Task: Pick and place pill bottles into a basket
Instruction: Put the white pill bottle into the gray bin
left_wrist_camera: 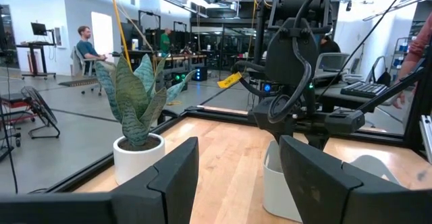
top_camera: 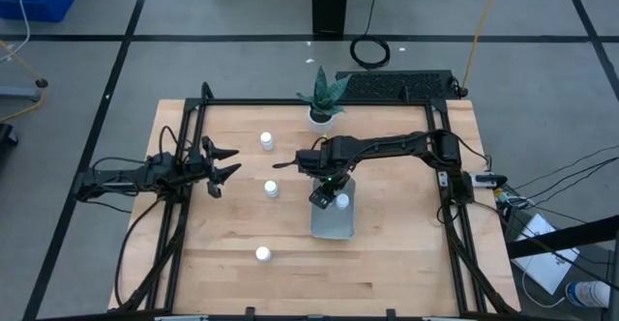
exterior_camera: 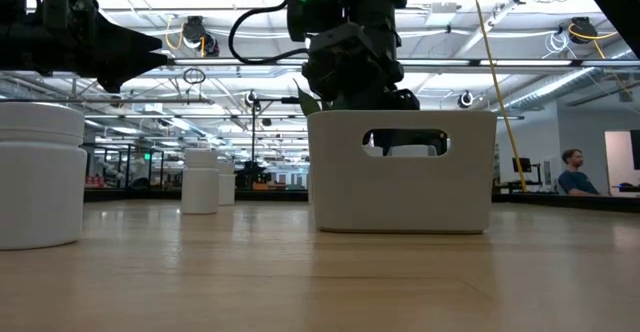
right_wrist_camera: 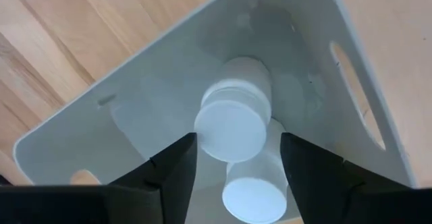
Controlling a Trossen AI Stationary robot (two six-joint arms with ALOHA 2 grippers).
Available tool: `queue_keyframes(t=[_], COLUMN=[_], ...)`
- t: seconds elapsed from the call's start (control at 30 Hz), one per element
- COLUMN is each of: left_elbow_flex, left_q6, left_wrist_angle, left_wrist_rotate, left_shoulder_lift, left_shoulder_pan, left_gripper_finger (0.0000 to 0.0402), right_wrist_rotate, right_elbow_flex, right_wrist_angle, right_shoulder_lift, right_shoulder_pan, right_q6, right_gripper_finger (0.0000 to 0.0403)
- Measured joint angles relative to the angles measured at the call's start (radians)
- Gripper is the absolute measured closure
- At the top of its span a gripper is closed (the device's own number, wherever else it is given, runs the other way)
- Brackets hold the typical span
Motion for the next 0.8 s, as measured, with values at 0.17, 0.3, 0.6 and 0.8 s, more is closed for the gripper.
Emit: queue_keyframes(t=[0.17, 0.3, 0.6, 0.8], left_elbow_flex=[0.000, 0.000, 0.000, 0.000], left_q6=[0.000, 0.000, 0.000, 0.000], left_wrist_angle=[0.000, 0.000, 0.000, 0.000], left_wrist_rotate=[0.000, 0.000, 0.000, 0.000], left_shoulder_lift=[0.000, 0.000, 0.000, 0.000], left_shoulder_pan=[0.000, 0.000, 0.000, 0.000], left_gripper_finger=[0.0190, 0.0190, 0.0190, 0.0190], right_wrist_rotate=[-0.001, 0.000, 0.153, 0.363], right_elbow_flex=[0.001, 0.001, 0.001, -0.022], right_wrist_angle=[-0.017, -0.003, 0.132, 0.196], right_shoulder_lift=[-0.030, -0.068, -0.256, -0.405], right_shoulder_pan=[0.000, -0.002, -0.004, 0.016], right_q6=[0.015, 0.034, 0.014, -0.105], right_gripper_finger=[0.0196, 0.0195, 0.0308, 0.0392])
